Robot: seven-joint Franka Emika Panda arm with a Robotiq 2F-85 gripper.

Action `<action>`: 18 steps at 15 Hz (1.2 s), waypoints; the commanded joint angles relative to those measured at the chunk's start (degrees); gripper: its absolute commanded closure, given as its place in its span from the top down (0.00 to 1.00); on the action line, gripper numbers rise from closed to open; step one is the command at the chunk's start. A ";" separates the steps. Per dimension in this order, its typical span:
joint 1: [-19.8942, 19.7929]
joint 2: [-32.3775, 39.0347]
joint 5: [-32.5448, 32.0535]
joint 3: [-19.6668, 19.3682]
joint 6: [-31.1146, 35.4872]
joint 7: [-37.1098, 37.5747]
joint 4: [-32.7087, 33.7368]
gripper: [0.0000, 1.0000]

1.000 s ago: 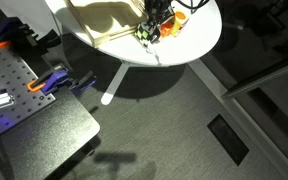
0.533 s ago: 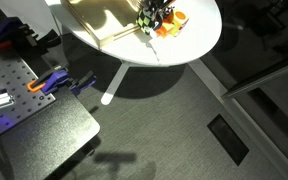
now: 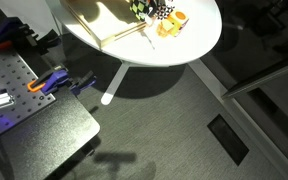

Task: Pick up the block with the letter a on it and put it in the tray

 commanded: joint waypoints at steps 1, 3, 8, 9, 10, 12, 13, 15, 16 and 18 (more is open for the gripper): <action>0.11 -0.90 -0.99 0.85 -0.14 -1.30 -0.43 0.44; 0.12 -1.40 -1.06 1.12 0.14 -2.09 -1.05 0.59; -0.10 -3.81 -1.18 1.56 0.36 -5.37 -4.02 0.98; -0.10 -4.35 -1.24 1.59 0.38 -5.91 -4.73 1.00; -0.27 -5.03 -1.02 1.80 0.30 -6.92 -5.56 1.00; -0.57 -6.41 -0.46 2.17 -0.66 -8.71 -6.91 1.00; -0.62 -7.08 -0.27 2.25 -1.48 -9.21 -7.40 1.00; -0.72 -8.32 0.19 2.46 -3.57 -9.84 -8.31 1.00; -0.73 -8.84 0.35 2.53 -5.03 -9.95 -8.54 1.00; -0.55 -9.90 0.61 2.56 -8.14 -9.60 -8.80 1.00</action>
